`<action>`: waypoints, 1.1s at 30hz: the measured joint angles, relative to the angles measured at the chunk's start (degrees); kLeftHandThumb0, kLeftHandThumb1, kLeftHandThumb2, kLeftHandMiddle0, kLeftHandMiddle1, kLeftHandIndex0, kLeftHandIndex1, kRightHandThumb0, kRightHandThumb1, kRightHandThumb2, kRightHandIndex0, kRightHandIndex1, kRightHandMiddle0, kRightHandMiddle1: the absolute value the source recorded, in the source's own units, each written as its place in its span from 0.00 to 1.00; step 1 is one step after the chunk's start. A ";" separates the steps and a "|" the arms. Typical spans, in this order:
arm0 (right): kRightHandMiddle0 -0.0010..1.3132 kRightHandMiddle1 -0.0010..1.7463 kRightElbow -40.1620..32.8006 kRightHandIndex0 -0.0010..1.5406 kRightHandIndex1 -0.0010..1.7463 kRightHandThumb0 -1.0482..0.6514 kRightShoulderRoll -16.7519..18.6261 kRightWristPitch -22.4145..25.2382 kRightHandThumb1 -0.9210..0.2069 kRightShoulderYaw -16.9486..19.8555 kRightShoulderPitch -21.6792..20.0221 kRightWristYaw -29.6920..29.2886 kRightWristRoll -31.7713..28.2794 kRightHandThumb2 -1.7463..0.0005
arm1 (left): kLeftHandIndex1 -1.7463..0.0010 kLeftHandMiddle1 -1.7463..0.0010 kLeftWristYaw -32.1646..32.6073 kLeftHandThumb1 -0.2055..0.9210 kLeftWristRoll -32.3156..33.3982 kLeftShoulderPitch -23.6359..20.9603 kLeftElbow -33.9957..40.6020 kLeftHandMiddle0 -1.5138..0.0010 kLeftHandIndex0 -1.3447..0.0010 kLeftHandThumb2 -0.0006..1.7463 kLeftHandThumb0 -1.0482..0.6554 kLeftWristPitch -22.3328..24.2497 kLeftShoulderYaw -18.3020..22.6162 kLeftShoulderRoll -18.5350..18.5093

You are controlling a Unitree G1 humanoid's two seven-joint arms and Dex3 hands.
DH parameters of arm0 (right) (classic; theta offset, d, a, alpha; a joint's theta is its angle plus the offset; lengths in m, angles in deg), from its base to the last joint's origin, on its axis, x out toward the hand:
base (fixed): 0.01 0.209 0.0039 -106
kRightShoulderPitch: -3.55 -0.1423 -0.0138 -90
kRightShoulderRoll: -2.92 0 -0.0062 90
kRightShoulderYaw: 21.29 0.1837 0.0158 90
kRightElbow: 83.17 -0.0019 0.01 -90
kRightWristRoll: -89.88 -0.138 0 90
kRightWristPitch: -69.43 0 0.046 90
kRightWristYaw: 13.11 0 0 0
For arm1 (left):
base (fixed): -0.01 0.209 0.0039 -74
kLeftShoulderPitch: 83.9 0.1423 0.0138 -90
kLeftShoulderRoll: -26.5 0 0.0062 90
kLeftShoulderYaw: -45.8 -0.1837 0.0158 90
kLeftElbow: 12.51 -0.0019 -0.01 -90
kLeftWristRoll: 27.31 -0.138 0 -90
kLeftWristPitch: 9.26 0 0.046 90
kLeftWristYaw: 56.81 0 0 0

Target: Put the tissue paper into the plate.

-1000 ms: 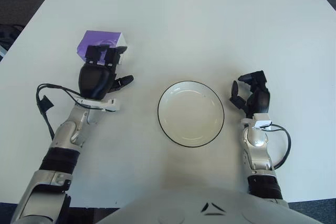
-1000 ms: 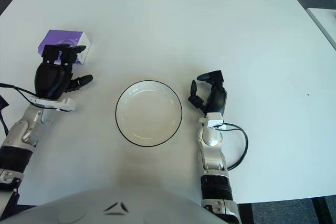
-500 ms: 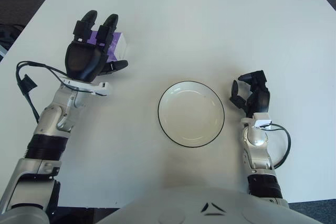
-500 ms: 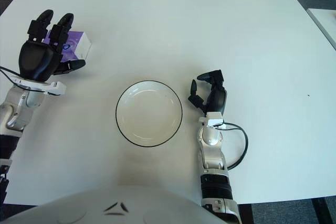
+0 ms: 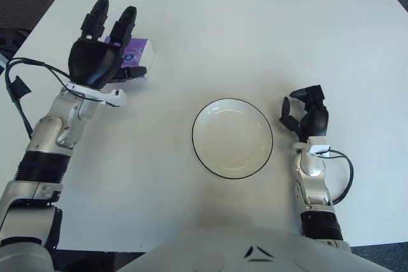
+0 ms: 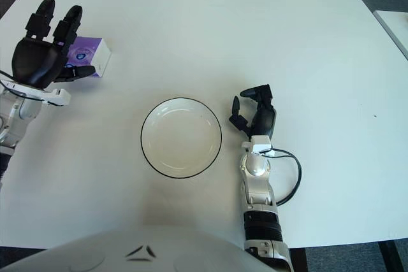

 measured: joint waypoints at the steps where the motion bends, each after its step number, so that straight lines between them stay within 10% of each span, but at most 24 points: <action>1: 0.28 1.00 0.00 0.33 0.76 0.39 0.00 -0.01 0.27 0.00 -0.01 0.00 -0.03 0.46 | 1.00 1.00 -0.70 0.85 0.28 -0.46 -0.39 1.00 1.00 0.35 0.00 -0.05 -0.23 0.00; 33: 0.30 1.00 0.12 0.36 0.78 0.38 -0.05 -0.26 0.30 0.12 -0.08 -0.01 -1.04 0.43 | 0.89 0.95 -18.13 0.62 5.27 -21.12 -29.88 1.00 1.00 0.49 0.03 -7.74 -11.62 -0.93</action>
